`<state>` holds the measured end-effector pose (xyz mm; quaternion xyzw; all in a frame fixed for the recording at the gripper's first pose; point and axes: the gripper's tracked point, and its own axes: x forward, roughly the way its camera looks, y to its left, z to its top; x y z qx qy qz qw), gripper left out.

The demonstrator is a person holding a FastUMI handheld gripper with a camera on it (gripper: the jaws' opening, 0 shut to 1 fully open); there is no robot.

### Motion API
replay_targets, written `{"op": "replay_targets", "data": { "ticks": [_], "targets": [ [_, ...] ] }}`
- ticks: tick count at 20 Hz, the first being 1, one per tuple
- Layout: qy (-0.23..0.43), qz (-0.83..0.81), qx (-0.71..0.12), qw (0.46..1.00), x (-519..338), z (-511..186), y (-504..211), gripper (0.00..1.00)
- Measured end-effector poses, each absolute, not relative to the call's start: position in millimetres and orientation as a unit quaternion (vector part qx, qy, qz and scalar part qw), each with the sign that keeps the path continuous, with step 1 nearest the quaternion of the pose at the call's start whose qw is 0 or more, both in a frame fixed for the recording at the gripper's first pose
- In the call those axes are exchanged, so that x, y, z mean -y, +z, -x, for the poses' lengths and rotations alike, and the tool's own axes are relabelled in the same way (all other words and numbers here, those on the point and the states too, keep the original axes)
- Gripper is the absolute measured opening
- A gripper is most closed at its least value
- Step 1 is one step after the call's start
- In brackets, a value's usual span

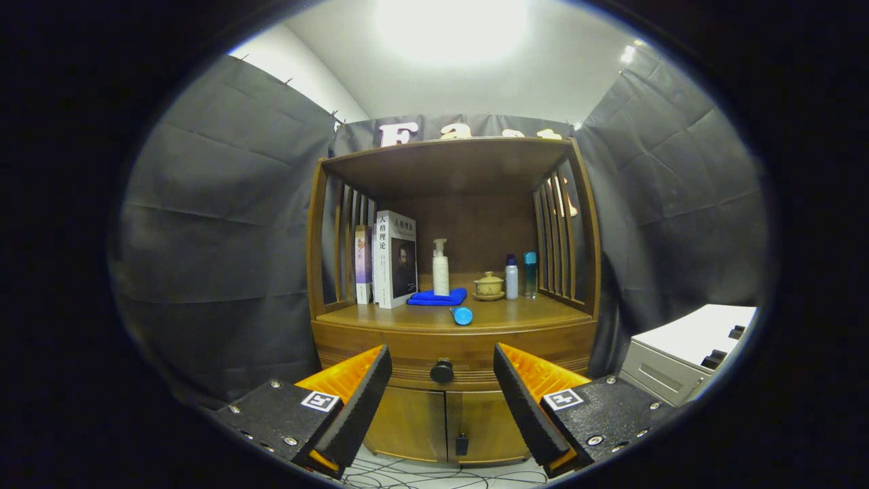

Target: Pull open the drawer, take out the items inside it, and place them on the countertop above the cabinet.

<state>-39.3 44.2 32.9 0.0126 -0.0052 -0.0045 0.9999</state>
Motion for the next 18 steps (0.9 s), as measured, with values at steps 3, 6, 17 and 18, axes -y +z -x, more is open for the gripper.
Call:
{"op": "replay_targets", "data": {
  "ticks": [3, 6, 17, 18],
  "targets": [
    [-0.014, -0.009, 0.008, 1.000, -39, 42, 29, 0.93],
    [-0.017, -0.009, 0.011, 1.000, -39, 44, 26, 0.93],
    [-0.026, -0.012, -0.006, 1.000, -30, 45, 2, 0.94],
    [-0.031, -0.012, -0.009, 0.999, -27, 45, 1, 0.94]
  ]
}}
